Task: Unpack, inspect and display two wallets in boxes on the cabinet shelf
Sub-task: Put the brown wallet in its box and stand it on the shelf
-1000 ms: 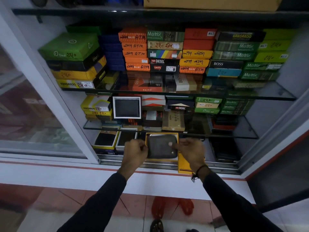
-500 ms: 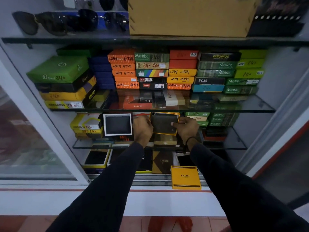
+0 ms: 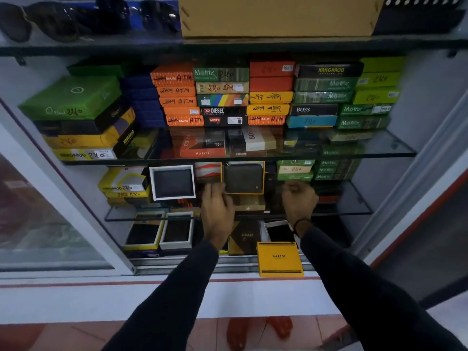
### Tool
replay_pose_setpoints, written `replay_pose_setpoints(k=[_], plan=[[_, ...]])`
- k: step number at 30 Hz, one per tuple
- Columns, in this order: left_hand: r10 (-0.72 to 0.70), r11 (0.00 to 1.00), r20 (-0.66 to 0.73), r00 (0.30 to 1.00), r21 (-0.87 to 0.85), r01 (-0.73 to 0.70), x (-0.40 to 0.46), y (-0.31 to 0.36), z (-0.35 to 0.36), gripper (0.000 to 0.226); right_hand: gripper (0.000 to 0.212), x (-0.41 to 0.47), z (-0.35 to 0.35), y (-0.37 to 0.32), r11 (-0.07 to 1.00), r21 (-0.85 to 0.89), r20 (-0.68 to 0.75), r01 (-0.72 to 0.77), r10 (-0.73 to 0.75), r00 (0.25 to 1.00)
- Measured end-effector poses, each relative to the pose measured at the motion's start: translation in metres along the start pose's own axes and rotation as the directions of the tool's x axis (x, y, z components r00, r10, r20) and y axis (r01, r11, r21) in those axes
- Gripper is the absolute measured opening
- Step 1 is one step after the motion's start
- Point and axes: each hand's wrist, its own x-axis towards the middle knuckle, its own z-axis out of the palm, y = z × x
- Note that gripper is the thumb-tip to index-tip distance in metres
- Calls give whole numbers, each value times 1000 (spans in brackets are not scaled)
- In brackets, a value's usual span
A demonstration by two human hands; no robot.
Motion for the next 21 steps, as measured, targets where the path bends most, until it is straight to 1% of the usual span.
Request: replay_pose_setpoints(k=[1, 2, 3, 4, 5, 6, 7, 8, 9, 10, 11, 13, 14, 15, 16, 19, 21], plan=[[113, 994, 17, 993, -15, -112, -20, -2, 1, 19, 13, -9, -11, 13, 998, 3, -48, 58, -58, 997], [237, 971, 77, 969, -5, -237, -41, -4, 5, 18, 7, -19, -23, 31, 994, -3, -86, 110, -110, 990], [344, 936, 176, 922, 21, -353, -60, -7, 11, 18, 7, -30, -33, 49, 990, -27, -106, 136, -138, 985], [415, 895, 295, 861, 36, -444, -79, -10, 19, 21, 9, -39, -43, 69, 991, -61, -101, 119, -125, 987], [442, 867, 415, 795, 30, -498, -95, -10, 29, 24, 10, -48, -53, 89, 993, -104, -74, 58, -66, 995], [435, 853, 526, 730, 18, -521, -107, -10, 40, 27, 12, -56, -61, 108, 984, -175, -20, -25, 21, 1000], [394, 852, 630, 669, 22, -523, -115, -8, 51, 33, 17, -62, -67, 124, 954, -283, 47, -97, 115, 992], [332, 857, 720, 610, 41, -514, -122, -5, 64, 42, 21, -67, -73, 139, 904, -390, 120, -176, 240, 963], [250, 865, 788, 563, 79, -495, -125, -2, 74, 55, 24, -73, -76, 150, 851, -464, 196, -247, 371, 908], [178, 868, 834, 522, 117, -483, -128, 2, 85, 69, 27, -76, -79, 158, 821, -470, 268, -325, 483, 834], [120, 865, 865, 488, 150, -479, -130, 7, 95, 83, 30, -78, -82, 162, 794, -471, 336, -384, 564, 754], [43, 848, 904, 424, 192, -495, -131, 17, 113, 105, 30, -82, -88, 158, 767, -396, 442, -505, 641, 627], [20, 836, 913, 407, 208, -507, -130, 23, 119, 112, 29, -82, -89, 154, 727, -332, 483, -601, 678, 554], [4, 830, 918, 397, 218, -513, -130, 31, 126, 114, 29, -80, -91, 156, 684, -287, 502, -671, 704, 503], [-7, 835, 914, 406, 228, -500, -127, 36, 129, 114, 29, -78, -91, 156, 666, -265, 528, -697, 705, 473], [19, 872, 897, 442, 202, -447, -118, 47, 132, 116, 26, -74, -95, 158, 631, -236, 570, -739, 706, 420], [29, 899, 891, 453, 174, -401, -112, 49, 129, 120, 25, -72, -95, 160, 604, -205, 575, -770, 711, 404]])
